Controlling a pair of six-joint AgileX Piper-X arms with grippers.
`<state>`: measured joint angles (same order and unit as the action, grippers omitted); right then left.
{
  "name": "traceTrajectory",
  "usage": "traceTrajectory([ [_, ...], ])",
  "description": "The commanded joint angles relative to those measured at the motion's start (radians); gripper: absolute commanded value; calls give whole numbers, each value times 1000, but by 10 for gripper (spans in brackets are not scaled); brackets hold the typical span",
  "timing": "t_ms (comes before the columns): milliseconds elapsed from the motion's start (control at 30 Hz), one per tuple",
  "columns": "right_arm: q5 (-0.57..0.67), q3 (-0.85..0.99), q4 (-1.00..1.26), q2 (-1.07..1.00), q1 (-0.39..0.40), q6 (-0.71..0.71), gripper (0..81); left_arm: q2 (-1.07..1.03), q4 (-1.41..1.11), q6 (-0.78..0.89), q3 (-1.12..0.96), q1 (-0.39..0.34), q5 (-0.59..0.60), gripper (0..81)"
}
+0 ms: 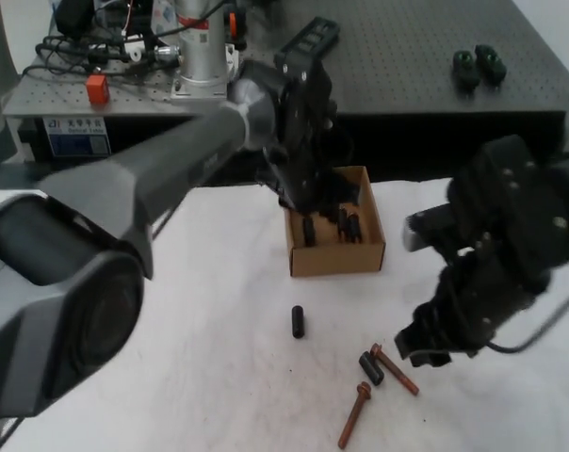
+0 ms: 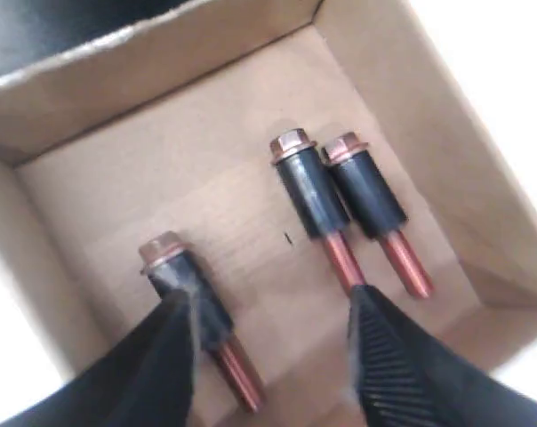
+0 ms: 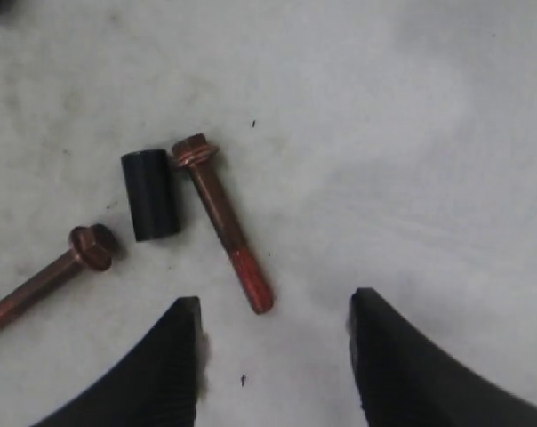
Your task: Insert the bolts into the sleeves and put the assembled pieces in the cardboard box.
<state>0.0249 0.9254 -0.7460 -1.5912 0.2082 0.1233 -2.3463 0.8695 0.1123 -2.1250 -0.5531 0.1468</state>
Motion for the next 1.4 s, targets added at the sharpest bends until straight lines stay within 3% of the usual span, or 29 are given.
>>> traceTrajectory([
  [0, -7, 35, -18, -42, 17, 30, 370, 112, 76, -50, -14, 6, -25, 319],
  [100, -34, 62, -12, -97, 45, 41, 370, 171, 133, -69, -13, 12, -83, 284],
  [433, -124, 107, 56, -218, 73, 79, 363, 203, 306, -91, -13, 36, -96, 284],
  [733, -120, 110, 129, -249, 73, 79, 220, 282, 291, -90, 130, 36, -97, 284],
  [900, -120, 110, 119, -247, 60, 82, 20, 365, 208, -70, 341, 36, -17, 284],
  [1200, -95, 105, 107, -112, -15, 34, 21, 359, 82, -45, 519, -24, 74, 294],
  [1367, -25, 105, 48, 28, -68, 3, 21, 327, 5, -43, 527, -73, 58, 407],
])
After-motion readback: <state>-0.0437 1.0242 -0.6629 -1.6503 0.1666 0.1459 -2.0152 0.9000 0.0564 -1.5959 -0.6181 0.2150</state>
